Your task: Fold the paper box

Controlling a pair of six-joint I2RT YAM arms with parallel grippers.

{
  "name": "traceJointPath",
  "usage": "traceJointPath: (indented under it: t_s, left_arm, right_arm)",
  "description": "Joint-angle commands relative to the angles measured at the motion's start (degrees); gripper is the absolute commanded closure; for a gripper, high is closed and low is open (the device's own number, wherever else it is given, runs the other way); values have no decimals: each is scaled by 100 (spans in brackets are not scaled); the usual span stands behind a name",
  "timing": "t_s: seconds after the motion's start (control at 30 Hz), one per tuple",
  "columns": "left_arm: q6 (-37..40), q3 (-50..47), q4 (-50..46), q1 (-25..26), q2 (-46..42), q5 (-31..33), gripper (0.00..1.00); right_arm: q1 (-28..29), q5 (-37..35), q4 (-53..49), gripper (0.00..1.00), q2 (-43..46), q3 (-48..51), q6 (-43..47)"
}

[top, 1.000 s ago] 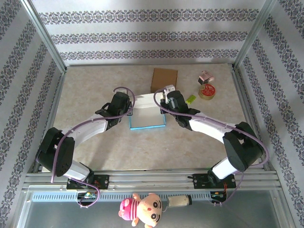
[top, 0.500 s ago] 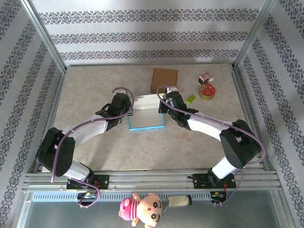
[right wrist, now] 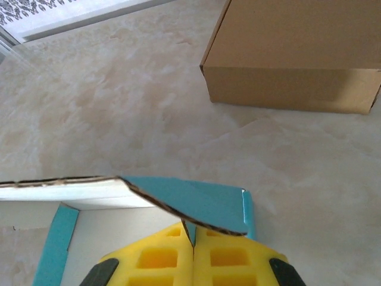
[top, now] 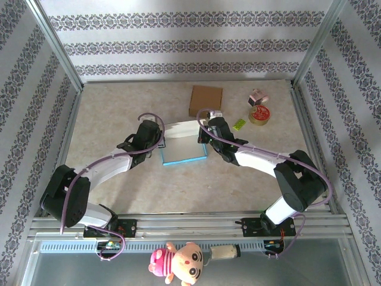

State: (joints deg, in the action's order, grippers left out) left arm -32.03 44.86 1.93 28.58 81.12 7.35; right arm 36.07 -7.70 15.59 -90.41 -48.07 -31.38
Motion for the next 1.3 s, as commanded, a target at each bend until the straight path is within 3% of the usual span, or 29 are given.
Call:
traceJointPath:
  t_s: [0.0,0.3,0.67,1.27]
  left_arm:
    - [-181,-121,446,284,-137,-520,90]
    - [-547,-598,817,411,-215,-578,85]
    - [-889,-1125,987,561,-495,-520,75]
    - [-1081,-1503,643,994,-1373,-111,68]
  right_arm:
    - [359,279,-197,99,-75,249,43]
    - [728,-362,-118,98,-87,627,514]
    - [945,-574,-189,87,-12,842,619]
    - [959,-197,-650,46,1065,1115,625]
